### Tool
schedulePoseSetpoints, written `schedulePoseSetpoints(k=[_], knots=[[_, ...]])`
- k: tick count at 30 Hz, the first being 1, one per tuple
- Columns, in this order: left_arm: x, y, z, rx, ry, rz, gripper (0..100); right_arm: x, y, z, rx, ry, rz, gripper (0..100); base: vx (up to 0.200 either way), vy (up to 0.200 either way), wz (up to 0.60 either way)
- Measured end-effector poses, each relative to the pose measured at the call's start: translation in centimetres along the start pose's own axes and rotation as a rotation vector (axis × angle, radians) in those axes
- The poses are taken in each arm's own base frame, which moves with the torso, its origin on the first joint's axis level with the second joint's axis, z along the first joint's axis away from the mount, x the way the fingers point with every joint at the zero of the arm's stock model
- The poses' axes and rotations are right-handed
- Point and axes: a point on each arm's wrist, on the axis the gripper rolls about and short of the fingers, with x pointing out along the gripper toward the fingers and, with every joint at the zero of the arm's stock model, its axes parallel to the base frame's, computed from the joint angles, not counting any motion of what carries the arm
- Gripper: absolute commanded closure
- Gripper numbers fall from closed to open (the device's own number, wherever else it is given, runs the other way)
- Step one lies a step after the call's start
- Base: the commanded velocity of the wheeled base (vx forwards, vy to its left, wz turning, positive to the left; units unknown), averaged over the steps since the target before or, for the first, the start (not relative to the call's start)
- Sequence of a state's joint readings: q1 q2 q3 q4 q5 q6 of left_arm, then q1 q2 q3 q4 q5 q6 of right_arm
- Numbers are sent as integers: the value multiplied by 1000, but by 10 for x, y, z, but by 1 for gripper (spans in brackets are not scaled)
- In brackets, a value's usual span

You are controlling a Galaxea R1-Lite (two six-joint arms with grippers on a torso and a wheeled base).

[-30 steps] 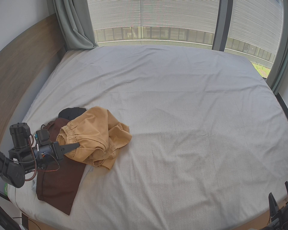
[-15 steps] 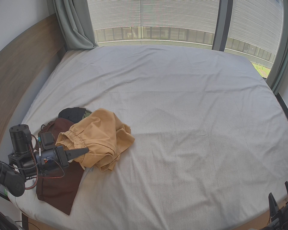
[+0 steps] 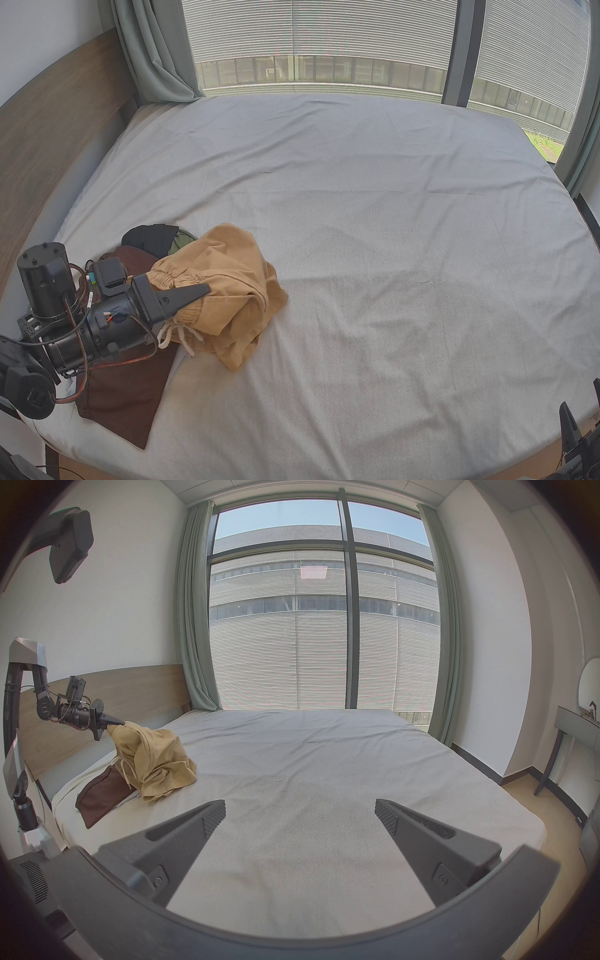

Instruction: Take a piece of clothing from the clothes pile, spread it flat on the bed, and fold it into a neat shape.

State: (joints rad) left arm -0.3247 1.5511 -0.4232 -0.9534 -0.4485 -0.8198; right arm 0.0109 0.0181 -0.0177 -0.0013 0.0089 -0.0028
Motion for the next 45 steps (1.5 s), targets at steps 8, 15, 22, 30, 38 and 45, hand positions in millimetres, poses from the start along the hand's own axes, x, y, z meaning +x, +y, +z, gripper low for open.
schedulePoseSetpoints(k=[8, 15, 22, 30, 38, 45], knots=[[12, -33, -11, -40, -33, -69, 100, 0, 0, 0, 0, 0, 0, 0, 0, 0, 0], [20, -55, -20, -37, -42, -110, 100, 0, 0, 0, 0, 0, -1, 0, 0, 0, 0], [31, -79, -29, -61, 4, -189, 100, 0, 0, 0, 0, 0, 0, 0, 0, 0, 0], [57, -93, -47, -60, 86, -230, 100, 0, 0, 0, 0, 0, -1, 0, 0, 0, 0], [81, -103, -70, -78, 177, -258, 100, 0, 0, 0, 0, 0, 0, 0, 0, 0, 0], [101, -112, -82, -103, 245, -299, 100, 0, 0, 0, 0, 0, 0, 0, 0, 0, 0]])
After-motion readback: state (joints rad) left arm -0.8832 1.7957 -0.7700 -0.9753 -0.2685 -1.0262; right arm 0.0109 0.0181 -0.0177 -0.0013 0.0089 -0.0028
